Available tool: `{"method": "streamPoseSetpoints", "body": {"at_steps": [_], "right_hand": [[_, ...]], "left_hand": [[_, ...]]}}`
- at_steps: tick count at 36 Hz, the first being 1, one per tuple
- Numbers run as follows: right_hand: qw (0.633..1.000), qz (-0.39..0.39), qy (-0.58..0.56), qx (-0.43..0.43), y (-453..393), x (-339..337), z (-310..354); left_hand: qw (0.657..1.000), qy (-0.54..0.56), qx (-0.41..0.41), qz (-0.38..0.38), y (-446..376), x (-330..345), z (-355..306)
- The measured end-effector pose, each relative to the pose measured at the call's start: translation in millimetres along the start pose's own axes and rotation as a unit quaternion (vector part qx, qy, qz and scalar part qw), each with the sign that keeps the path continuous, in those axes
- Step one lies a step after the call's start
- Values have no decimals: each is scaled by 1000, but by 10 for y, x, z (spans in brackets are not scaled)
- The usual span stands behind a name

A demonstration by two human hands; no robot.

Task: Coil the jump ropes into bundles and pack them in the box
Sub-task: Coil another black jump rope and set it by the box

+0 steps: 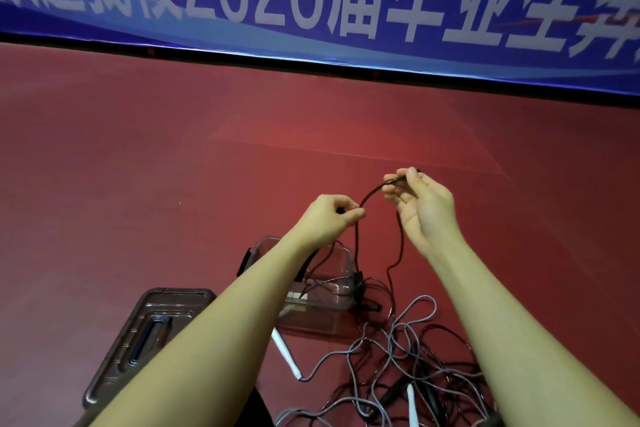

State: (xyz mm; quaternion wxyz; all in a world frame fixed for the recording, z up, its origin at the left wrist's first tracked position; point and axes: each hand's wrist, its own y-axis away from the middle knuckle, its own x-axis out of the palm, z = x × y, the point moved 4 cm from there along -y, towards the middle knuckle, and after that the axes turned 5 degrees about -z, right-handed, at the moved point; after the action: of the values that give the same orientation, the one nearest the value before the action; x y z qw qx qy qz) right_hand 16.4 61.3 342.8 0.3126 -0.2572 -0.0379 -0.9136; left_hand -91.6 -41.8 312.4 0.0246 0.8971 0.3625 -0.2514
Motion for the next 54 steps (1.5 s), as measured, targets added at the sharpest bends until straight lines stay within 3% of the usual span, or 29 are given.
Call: {"method": "streamPoseSetpoints", "body": {"at_steps": [3,6,7,9,11,12,19,25,28,30,35,39,43,46,48,54], "right_hand": [[1000,-12,-15,2,-11,-27,8],[988,8,154,5,-49,-89,-79],[964,37,263,13,-45,-112,-132],[877,141,455,63,-15,-146,-311],[799,224,547,112,84,-132,-466],[793,234,549,119,121,-104,-501],[852,114,510,-20,48,-30,-330],[965,28,261,-27,31,35,-209],[991,11,136,-3,56,60,-129],[998,2,65,5,60,71,-79],[1000,-6,23,3,23,18,-40],[986,18,163,13,32,-38,-131],[922,91,373,54,58,-116,-327],[858,206,461,92,163,-55,-464],[839,237,481,96,216,4,-526],[859,200,470,35,223,95,-528]], "left_hand": [[999,-10,7,-31,-9,-22,-12],[997,32,1,-76,-22,-76,-30],[995,48,1,-85,-26,-96,-49],[993,71,2,-99,-40,-141,-85],[989,89,0,-116,-46,-197,-104],[988,97,-1,-123,-48,-221,-105],[983,149,-12,-110,-42,-233,-154],[999,18,-19,21,19,-61,-28],[997,-24,0,68,78,22,-31],[997,-51,17,47,84,30,-25],[993,-112,38,-16,49,-44,-17],[993,-94,38,-58,43,-99,-7],[995,24,8,-101,3,-184,-80],[991,70,2,-111,22,-237,-174],[990,82,10,-116,43,-262,-226],[986,91,33,-136,63,-334,-258]]}}
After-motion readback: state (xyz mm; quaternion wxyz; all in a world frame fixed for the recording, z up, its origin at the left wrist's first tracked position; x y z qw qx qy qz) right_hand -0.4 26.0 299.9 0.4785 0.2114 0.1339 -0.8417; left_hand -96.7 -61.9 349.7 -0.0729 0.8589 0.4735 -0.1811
